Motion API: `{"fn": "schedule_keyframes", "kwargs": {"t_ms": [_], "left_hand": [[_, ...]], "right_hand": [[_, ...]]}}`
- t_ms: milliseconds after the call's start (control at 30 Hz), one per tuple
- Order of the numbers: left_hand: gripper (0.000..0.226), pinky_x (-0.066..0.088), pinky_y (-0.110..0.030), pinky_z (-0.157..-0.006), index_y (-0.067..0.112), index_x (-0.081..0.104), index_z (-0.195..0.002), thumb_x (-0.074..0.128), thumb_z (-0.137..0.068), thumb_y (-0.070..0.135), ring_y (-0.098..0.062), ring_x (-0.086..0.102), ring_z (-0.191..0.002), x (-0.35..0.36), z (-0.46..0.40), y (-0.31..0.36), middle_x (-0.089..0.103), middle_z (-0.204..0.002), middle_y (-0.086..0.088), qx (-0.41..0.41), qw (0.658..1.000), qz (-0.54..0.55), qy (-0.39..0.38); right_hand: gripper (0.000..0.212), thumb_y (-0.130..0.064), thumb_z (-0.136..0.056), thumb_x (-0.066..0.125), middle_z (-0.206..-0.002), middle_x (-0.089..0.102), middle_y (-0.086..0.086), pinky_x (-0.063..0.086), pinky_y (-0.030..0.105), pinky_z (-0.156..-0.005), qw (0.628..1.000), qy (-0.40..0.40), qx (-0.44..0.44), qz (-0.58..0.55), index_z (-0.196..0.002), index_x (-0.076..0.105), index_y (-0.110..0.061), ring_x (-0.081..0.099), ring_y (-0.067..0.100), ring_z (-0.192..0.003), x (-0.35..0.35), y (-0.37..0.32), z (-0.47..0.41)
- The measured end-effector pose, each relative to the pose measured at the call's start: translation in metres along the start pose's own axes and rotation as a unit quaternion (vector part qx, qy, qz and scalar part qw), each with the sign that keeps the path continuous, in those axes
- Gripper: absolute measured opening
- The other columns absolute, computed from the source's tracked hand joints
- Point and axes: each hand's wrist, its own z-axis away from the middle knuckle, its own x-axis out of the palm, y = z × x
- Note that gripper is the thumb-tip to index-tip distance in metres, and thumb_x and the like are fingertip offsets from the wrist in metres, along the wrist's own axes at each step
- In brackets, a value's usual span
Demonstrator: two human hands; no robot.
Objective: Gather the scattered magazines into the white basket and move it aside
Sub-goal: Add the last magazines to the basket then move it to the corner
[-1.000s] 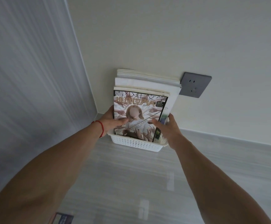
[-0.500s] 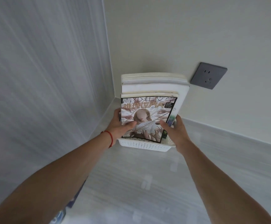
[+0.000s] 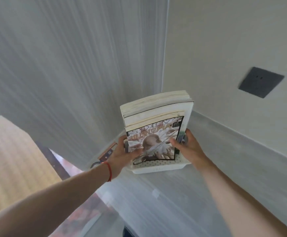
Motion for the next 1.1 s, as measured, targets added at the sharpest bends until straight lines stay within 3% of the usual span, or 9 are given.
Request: {"fn": "schedule_keyframes", "kwargs": {"t_ms": [100, 200, 267, 400, 500, 600, 833, 1000, 1100], "left_hand": [[0.068, 0.061, -0.045, -0.075, 0.033, 0.049, -0.117, 0.094, -0.066, 0.037, -0.029, 0.073, -0.105, -0.015, 0.033, -0.019, 0.072, -0.121, -0.006, 0.000, 0.999, 0.015, 0.039], [0.066, 0.059, -0.058, -0.088, 0.027, 0.047, -0.126, 0.089, -0.075, 0.022, -0.025, 0.075, -0.102, -0.027, 0.066, -0.031, 0.072, -0.120, -0.006, -0.006, 0.997, 0.063, 0.047], [0.067, 0.058, -0.057, -0.090, 0.023, 0.044, -0.131, 0.084, -0.079, 0.009, -0.023, 0.074, -0.102, -0.038, 0.081, -0.037, 0.071, -0.123, -0.009, -0.010, 0.993, 0.101, 0.059], [0.081, 0.061, -0.055, -0.084, 0.029, 0.044, -0.135, 0.088, -0.071, 0.011, -0.027, 0.074, -0.104, -0.059, 0.106, -0.047, 0.067, -0.127, -0.009, -0.014, 0.982, 0.165, 0.089], [0.086, 0.061, -0.048, -0.080, 0.035, 0.043, -0.137, 0.087, -0.066, 0.010, -0.023, 0.075, -0.103, -0.073, 0.117, -0.052, 0.067, -0.128, -0.005, -0.015, 0.975, 0.198, 0.101], [0.091, 0.059, -0.055, -0.089, 0.040, 0.046, -0.136, 0.087, -0.066, -0.001, -0.027, 0.072, -0.110, -0.085, 0.120, -0.057, 0.068, -0.129, -0.005, -0.017, 0.969, 0.223, 0.105], [0.101, 0.058, -0.059, -0.091, 0.049, 0.038, -0.141, 0.061, -0.076, -0.025, -0.036, 0.067, -0.117, -0.095, 0.113, -0.064, 0.057, -0.141, -0.007, -0.045, 0.953, 0.280, 0.110], [0.083, 0.056, -0.050, -0.098, 0.028, 0.028, -0.142, 0.066, -0.083, -0.016, -0.032, 0.066, -0.117, -0.093, 0.105, -0.077, 0.059, -0.142, -0.011, -0.095, 0.928, 0.298, 0.205], [0.058, 0.061, -0.049, -0.090, 0.012, 0.041, -0.139, 0.071, -0.089, 0.002, -0.035, 0.070, -0.109, -0.097, 0.098, -0.072, 0.065, -0.128, -0.021, -0.123, 0.951, 0.207, 0.193]], "right_hand": [[0.063, -0.043, -0.081, 0.082, -0.126, 0.067, -0.015, 0.049, 0.024, -0.087, 0.998, -0.059, -0.015, 0.006, -0.135, 0.050, -0.039, 0.063, -0.006, -0.105, 0.012, -0.007, 0.003], [0.057, -0.034, -0.085, 0.080, -0.116, 0.064, -0.024, 0.046, 0.009, -0.074, 0.994, -0.107, -0.027, 0.020, -0.134, 0.051, -0.034, 0.061, -0.019, -0.091, 0.032, -0.017, 0.008], [0.055, -0.033, -0.086, 0.080, -0.113, 0.061, -0.028, 0.048, 0.016, -0.083, 0.990, -0.132, -0.022, 0.032, -0.133, 0.051, -0.035, 0.061, -0.015, -0.094, 0.050, -0.022, 0.008], [0.061, -0.037, -0.080, 0.083, -0.127, 0.063, -0.019, 0.043, 0.046, -0.110, 0.985, -0.165, -0.020, 0.051, -0.132, 0.052, -0.041, 0.056, 0.009, -0.122, 0.087, -0.032, 0.000], [0.058, -0.031, -0.081, 0.083, -0.122, 0.060, -0.022, 0.039, 0.044, -0.112, 0.980, -0.190, -0.025, 0.061, -0.129, 0.051, -0.041, 0.050, 0.006, -0.121, 0.112, -0.042, -0.007], [0.057, -0.026, -0.084, 0.081, -0.117, 0.057, -0.023, 0.037, 0.042, -0.112, 0.974, -0.212, -0.030, 0.072, -0.128, 0.049, -0.044, 0.046, 0.005, -0.121, 0.130, -0.053, -0.017], [0.061, -0.023, -0.086, 0.080, -0.127, 0.055, -0.017, 0.034, 0.033, -0.109, 0.965, -0.242, -0.026, 0.101, -0.136, 0.047, -0.038, 0.042, 0.003, -0.124, 0.150, -0.074, -0.044], [0.081, -0.029, -0.087, 0.080, -0.135, 0.046, -0.007, 0.034, 0.032, -0.110, 0.966, -0.240, -0.009, 0.097, -0.151, 0.031, -0.031, 0.041, 0.008, -0.128, 0.151, -0.075, -0.052], [0.065, -0.029, -0.091, 0.072, -0.139, 0.055, 0.003, 0.043, 0.042, -0.109, 0.984, -0.160, 0.023, 0.078, -0.147, 0.040, -0.026, 0.055, 0.019, -0.126, 0.141, -0.062, -0.052]]}}
